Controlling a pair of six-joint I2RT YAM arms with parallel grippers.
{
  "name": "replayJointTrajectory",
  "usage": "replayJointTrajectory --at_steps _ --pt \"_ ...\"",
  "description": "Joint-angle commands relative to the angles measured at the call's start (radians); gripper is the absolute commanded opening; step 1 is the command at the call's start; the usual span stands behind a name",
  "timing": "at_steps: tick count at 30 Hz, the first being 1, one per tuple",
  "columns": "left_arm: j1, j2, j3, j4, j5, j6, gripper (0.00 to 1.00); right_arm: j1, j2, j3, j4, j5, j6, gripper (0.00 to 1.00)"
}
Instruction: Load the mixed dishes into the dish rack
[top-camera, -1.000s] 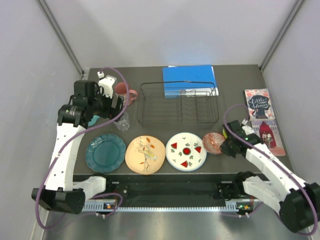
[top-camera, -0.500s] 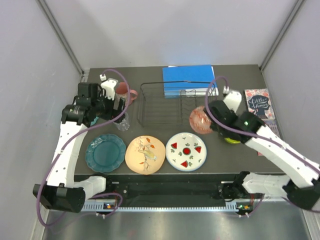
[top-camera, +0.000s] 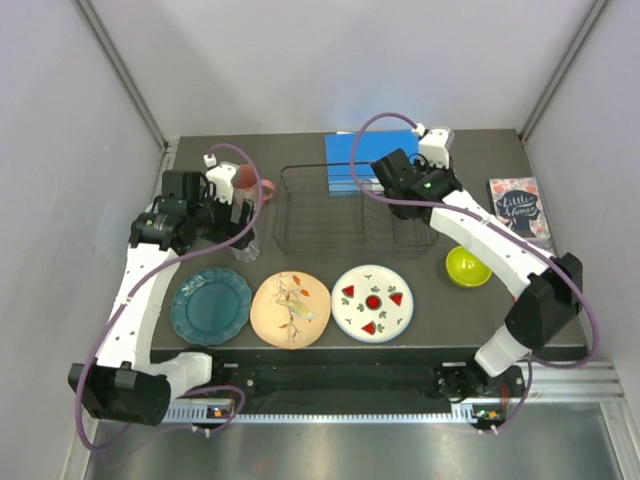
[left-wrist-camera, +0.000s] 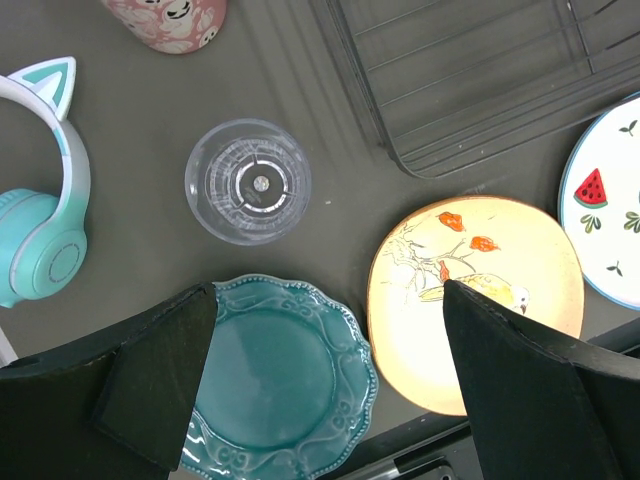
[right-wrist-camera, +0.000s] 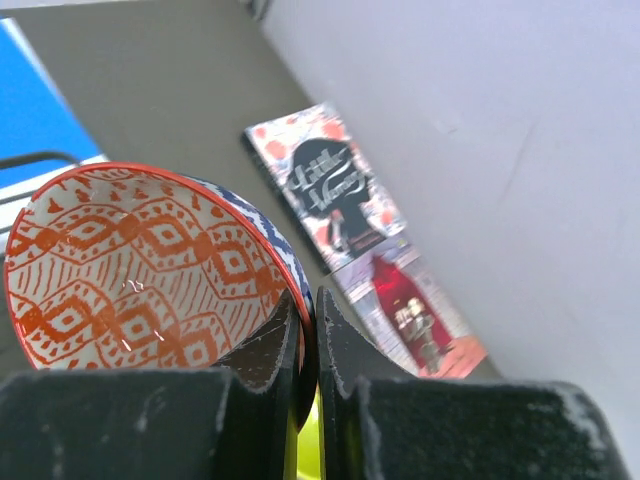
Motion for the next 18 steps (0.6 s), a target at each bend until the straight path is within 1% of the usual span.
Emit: replayJointTrajectory --at_steps 1,8,12,18 --pt "0.005 -0.014 -0.012 0.075 0.028 -0.019 0.99 -0.006 0.062 0.027 0.127 0.209 -0.113 0.0" --pt "0.005 -0.027 -0.018 0.081 0.014 -0.016 0.99 0.004 0.206 0.032 0.305 0.211 -0.263 0.0" --pt "0.011 -0.041 -0.024 0.087 0.014 -0.024 0.99 0.002 0.303 0.076 0.307 0.215 -0.27 0.0" --pt "0.021 -0.051 -0.024 0.091 0.008 -0.019 0.99 0.001 0.363 0.103 0.356 0.179 -0.311 0.0"
